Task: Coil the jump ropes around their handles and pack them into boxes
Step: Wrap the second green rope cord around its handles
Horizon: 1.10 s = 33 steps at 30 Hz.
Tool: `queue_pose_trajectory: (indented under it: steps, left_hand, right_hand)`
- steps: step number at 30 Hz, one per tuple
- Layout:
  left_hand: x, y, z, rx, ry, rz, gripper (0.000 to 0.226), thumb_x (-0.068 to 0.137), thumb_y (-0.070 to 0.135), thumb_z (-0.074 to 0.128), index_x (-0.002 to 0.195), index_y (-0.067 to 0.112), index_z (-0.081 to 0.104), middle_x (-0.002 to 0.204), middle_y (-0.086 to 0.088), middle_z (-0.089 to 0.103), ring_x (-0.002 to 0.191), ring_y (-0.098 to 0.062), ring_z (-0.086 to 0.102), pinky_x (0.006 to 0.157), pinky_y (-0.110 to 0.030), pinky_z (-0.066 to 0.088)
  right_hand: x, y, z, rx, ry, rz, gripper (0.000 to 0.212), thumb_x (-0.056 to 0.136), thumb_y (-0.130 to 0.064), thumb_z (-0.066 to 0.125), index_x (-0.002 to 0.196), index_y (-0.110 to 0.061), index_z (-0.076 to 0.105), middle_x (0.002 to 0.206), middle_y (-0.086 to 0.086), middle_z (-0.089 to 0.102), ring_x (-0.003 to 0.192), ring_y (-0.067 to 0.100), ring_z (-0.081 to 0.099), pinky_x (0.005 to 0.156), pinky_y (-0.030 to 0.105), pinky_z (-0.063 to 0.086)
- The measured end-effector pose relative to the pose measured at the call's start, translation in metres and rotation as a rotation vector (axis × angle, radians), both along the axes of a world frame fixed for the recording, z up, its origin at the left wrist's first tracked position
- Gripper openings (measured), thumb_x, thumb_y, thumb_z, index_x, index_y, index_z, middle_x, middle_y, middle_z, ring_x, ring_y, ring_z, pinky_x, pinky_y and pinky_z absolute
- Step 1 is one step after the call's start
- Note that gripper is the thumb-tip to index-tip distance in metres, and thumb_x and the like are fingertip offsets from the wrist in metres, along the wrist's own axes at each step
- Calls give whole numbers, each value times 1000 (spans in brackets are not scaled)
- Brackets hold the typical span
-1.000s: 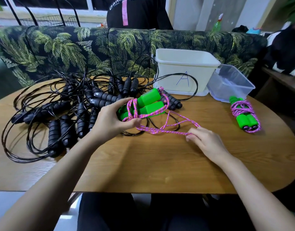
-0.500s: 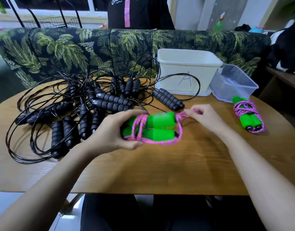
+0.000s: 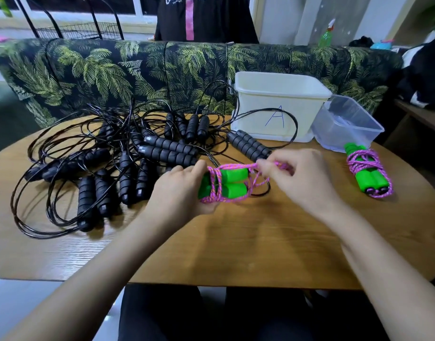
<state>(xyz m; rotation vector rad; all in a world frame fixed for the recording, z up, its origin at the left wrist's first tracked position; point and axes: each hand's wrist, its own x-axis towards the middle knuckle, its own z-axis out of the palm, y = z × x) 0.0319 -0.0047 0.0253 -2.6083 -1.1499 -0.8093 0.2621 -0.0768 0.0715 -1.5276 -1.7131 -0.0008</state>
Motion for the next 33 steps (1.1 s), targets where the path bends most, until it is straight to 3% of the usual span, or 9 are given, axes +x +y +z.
queue_pose_trajectory:
  steps: [8,11,15,19,22,24,26,30,33]
  left_hand:
    - [9,-5,22,-313,-342,164,65,60,56,84,104,17,57,88,-1,69,84,-25,65,66,-35,46]
    - [6,-2,23,-506,-510,154,62,56,53,89,98,19,59,83,9,65,78,-14,62,67,-30,43]
    - [0,0,23,-776,-616,117,76,40,67,82,94,17,63,80,7,72,68,-8,65,61,-28,51]
    - [2,-6,22,-1047,-774,13,61,49,43,96,90,10,65,62,4,69,55,-10,60,53,-25,46]
    - [4,-8,21,-1120,-805,-1,46,55,39,93,81,14,64,56,9,64,49,-4,54,44,-17,39]
    - [2,-7,21,-1158,-774,-8,49,51,41,94,79,14,64,54,7,62,47,-6,50,41,-19,36]
    - [0,-7,21,-1179,-733,-13,53,50,50,86,80,14,64,54,6,61,46,-8,48,42,-20,37]
    - [-1,-6,22,-1203,-665,-11,75,40,63,81,90,8,67,61,3,64,51,-10,53,46,-24,43]
    - [0,-8,29,-1261,-589,-53,73,48,63,86,92,8,68,71,-3,70,60,-17,63,50,-25,48]
  right_hand:
    - [-41,-26,-48,-227,215,97,27,90,-44,54,77,-31,74,59,-7,64,55,9,52,57,34,41]
    - [-45,-19,-55,-365,365,145,24,94,-37,60,74,-33,75,56,-9,62,56,4,52,65,36,44]
    - [-46,-7,-54,-426,473,166,29,93,-37,63,66,-34,74,70,-4,73,67,25,57,73,41,49]
    - [-47,3,-57,-407,481,66,24,90,-38,69,70,-30,77,71,-8,74,75,19,67,77,40,50]
    - [-50,5,-60,-390,472,-52,26,83,-44,75,59,-37,74,49,-11,53,56,14,45,59,35,37]
    - [-50,6,-60,-372,504,-153,24,74,-47,81,68,-24,77,50,-12,56,55,7,48,60,31,36]
    - [-48,6,-60,-334,523,-234,48,59,-51,87,92,-21,71,80,-14,69,83,9,63,72,32,46]
    - [-38,5,-47,32,96,-156,109,48,-44,92,139,-11,41,141,8,46,134,26,37,112,28,26]
    - [-22,5,-32,232,-569,103,99,67,-35,85,150,-22,31,151,4,46,141,25,40,120,57,11]
